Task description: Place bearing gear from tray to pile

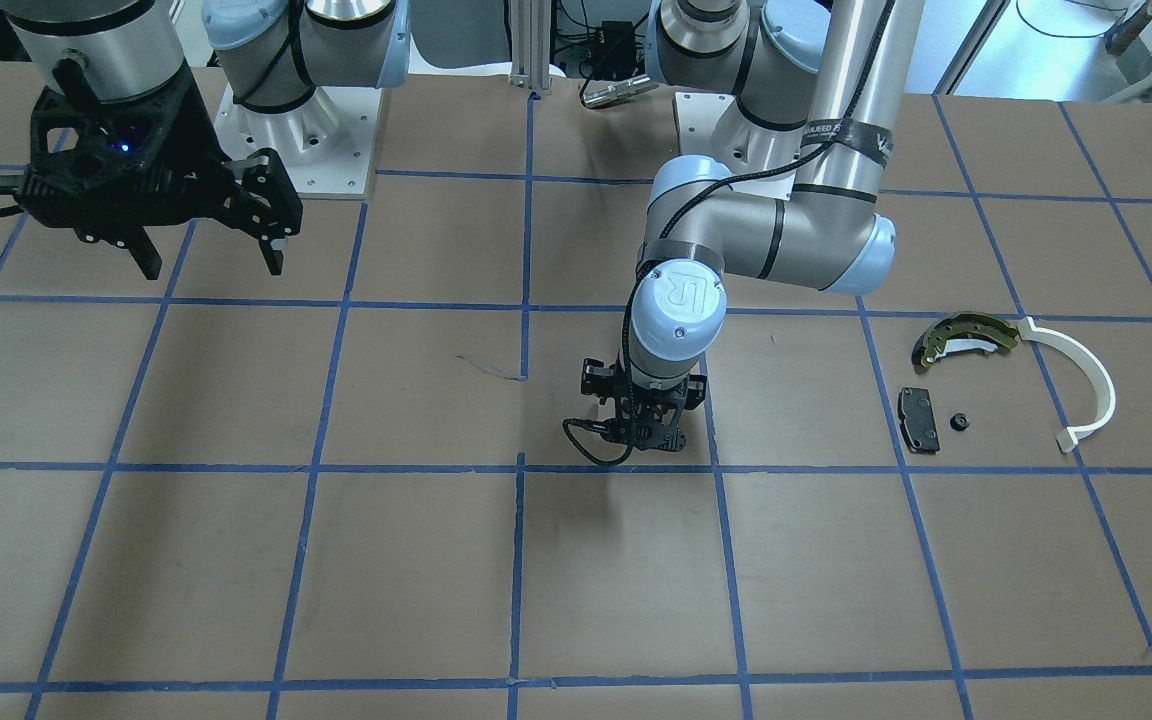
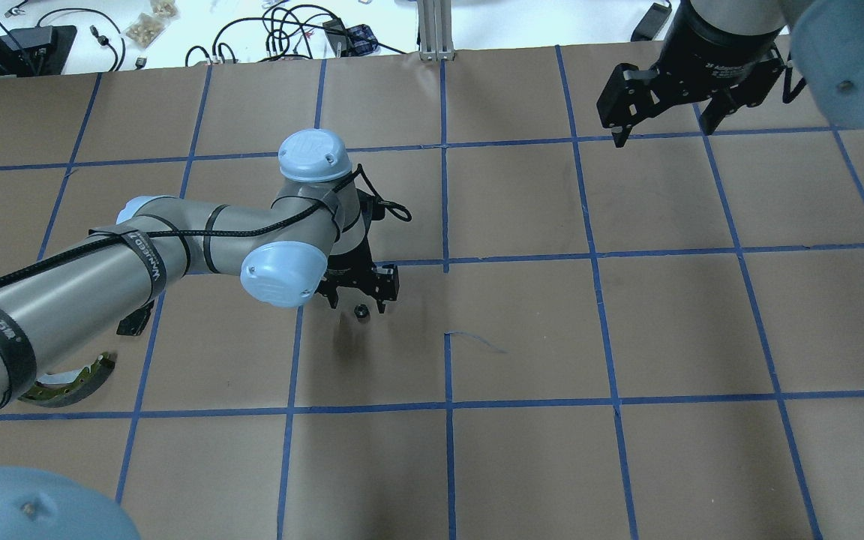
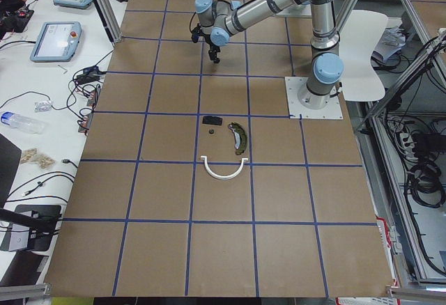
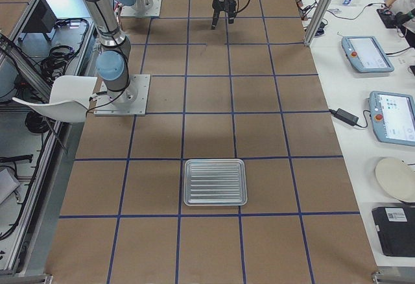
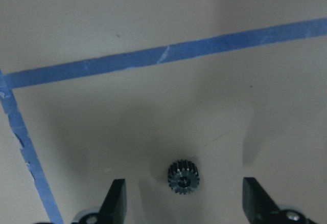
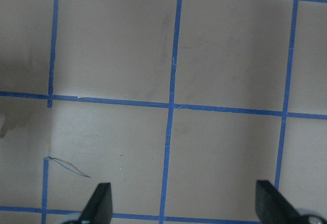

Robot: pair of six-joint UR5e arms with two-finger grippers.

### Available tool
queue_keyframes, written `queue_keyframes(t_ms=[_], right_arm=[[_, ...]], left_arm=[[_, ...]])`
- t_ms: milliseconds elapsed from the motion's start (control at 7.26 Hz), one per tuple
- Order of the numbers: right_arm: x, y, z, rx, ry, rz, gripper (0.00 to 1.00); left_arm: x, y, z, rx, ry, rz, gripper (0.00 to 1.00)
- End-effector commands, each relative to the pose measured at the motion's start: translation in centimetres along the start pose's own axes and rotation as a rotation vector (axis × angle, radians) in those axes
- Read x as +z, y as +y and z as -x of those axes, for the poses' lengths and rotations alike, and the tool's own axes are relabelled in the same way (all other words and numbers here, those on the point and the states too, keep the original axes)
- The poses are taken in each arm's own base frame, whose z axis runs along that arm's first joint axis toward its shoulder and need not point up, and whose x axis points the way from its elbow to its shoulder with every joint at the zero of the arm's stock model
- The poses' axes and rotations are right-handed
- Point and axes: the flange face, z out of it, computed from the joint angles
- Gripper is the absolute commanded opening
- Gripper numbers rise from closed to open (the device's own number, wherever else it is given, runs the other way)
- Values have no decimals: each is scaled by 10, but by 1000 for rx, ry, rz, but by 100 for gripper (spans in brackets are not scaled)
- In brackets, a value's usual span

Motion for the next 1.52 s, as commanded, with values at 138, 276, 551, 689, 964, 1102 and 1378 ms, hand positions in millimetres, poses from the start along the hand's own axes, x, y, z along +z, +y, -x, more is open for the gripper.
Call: queue_keyframes(t_ms=[138, 276, 551, 689, 964, 1102, 1378], right_arm=[[-1, 0, -10, 30, -5, 12, 100], [-3, 2, -9, 33, -5, 12, 100], [-3, -2, -10, 56, -53, 15, 100], [0, 1, -8, 57, -66, 39, 100], [-4, 5, -14, 54, 1, 68, 100], [-4, 5, -13, 52, -8, 70, 100], [-2, 4, -13, 51, -12, 72, 100]], left_arm=[[5, -2, 0, 3, -3, -1, 59], [6, -1, 0, 3, -4, 3, 59], [9, 0, 1, 3, -5, 9, 59], [9, -1, 1, 3, -4, 8, 59], [9, -1, 0, 3, -2, 8, 0], [5, -3, 0, 3, -2, -3, 0], [-24, -14, 32, -44, -31, -47, 0]])
